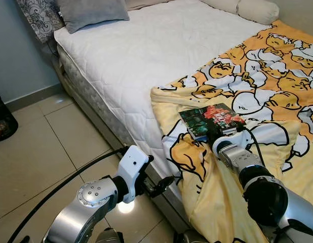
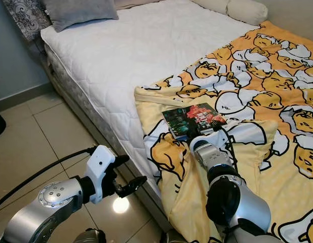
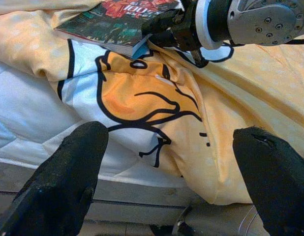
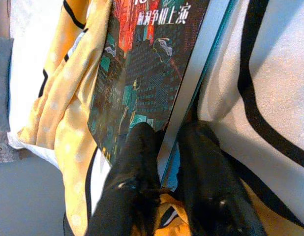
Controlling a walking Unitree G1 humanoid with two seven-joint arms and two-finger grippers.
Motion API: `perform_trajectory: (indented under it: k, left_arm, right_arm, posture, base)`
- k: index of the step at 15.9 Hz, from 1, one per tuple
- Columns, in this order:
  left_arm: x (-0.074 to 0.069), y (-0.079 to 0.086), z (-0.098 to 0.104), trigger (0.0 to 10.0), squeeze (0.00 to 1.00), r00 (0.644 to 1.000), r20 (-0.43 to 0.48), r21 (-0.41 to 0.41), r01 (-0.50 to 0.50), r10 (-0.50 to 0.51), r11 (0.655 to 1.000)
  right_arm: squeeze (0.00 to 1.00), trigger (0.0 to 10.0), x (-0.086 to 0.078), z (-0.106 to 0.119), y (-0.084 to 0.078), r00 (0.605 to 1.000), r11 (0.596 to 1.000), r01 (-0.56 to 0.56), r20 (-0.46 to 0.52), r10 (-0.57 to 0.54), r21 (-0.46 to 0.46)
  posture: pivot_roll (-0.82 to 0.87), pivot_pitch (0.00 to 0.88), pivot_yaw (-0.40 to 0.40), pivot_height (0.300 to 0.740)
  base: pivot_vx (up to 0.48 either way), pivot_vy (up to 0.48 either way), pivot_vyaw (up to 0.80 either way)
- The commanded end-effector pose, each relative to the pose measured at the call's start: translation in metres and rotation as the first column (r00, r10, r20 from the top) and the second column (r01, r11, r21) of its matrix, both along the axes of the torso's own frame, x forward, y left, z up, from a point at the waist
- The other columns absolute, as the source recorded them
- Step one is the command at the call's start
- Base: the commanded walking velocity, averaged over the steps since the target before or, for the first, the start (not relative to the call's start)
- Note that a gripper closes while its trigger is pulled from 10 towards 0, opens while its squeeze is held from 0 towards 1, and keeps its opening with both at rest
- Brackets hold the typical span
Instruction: Clean up the room
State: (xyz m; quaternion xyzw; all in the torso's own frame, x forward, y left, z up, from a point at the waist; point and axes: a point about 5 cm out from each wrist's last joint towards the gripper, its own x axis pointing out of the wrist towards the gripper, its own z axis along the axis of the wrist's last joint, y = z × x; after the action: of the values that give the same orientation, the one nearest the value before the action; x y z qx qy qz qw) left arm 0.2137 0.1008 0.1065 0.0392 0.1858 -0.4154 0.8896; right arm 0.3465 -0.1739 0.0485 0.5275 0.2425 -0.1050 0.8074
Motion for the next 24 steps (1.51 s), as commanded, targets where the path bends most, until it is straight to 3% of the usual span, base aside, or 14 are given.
perform_trajectory:
  k: [1,4,7,9,14,17,19,21,24]
  left_arm:
    - [0.000,0.001,-0.001,10.0,1.00,1.000,0.003,0.007,-0.006,0.006,1.000]
    - [0.001,0.000,0.000,10.0,1.00,1.000,0.008,0.005,-0.001,0.001,1.000]
    - [0.002,-0.001,0.000,10.0,1.00,1.000,0.016,0.005,0.003,-0.003,1.000]
    - [0.004,-0.001,0.001,10.0,1.00,1.000,0.024,0.004,0.011,-0.012,1.000]
    - [0.008,-0.002,0.004,10.0,1.00,0.999,0.035,0.004,0.026,-0.026,1.000]
    - [0.011,-0.003,0.005,10.0,1.00,0.998,0.042,0.004,0.036,-0.036,0.999]
    - [0.014,-0.001,0.004,10.0,1.00,0.998,0.048,0.005,0.029,-0.029,1.000]
    - [0.016,0.002,0.003,10.0,1.00,0.998,0.060,0.002,-0.010,0.010,1.000]
    - [0.027,0.025,0.006,10.0,1.00,0.981,0.120,-0.004,-0.156,0.155,0.988]
  right_arm:
    - [0.00,0.0,-0.001,-0.001,0.000,1.000,1.000,-0.019,-0.006,0.019,-0.025]
    - [0.00,0.0,-0.003,-0.002,-0.003,0.996,0.993,-0.089,-0.008,0.089,-0.072]
    - [0.00,0.0,-0.006,0.000,-0.019,0.987,0.983,-0.158,0.023,0.161,-0.090]
    - [0.00,0.0,-0.011,0.005,-0.032,0.956,0.958,-0.271,0.086,0.280,-0.097]
    - [0.00,0.0,-0.018,0.012,-0.048,0.922,0.937,-0.347,0.170,0.347,-0.034]
    - [0.00,0.0,-0.024,0.009,-0.054,0.908,0.921,-0.388,0.155,0.389,-0.042]
    - [0.00,0.0,-0.020,0.017,-0.051,0.884,0.914,-0.405,0.243,0.399,-0.026]
    - [0.00,0.0,-0.017,0.023,-0.049,0.849,0.894,-0.441,0.286,0.444,-0.081]
    - [0.00,0.0,-0.013,0.031,-0.061,0.839,0.899,-0.389,0.326,0.436,-0.201]
  posture:
    - [0.08,0.106,-0.081,0.740]
    - [0.08,0.093,-0.079,0.740]
    - [0.07,0.070,-0.075,0.740]
    - [0.06,0.056,-0.068,0.740]
    - [0.05,0.043,-0.058,0.740]
    - [0.05,0.038,-0.057,0.740]
    - [0.06,0.038,-0.058,0.740]
    - [0.05,0.032,-0.058,0.740]
    - [0.06,0.002,-0.040,0.740]
  base:
    - [0.000,0.000,0.00]
    - [0.000,0.000,0.00]
    - [0.000,0.000,0.00]
    - [0.000,0.000,0.00]
    - [0.000,0.000,0.00]
    - [0.000,0.000,0.00]
    - [0.000,0.000,0.00]
    - [0.000,0.000,0.00]
    - [0.000,0.000,0.00]
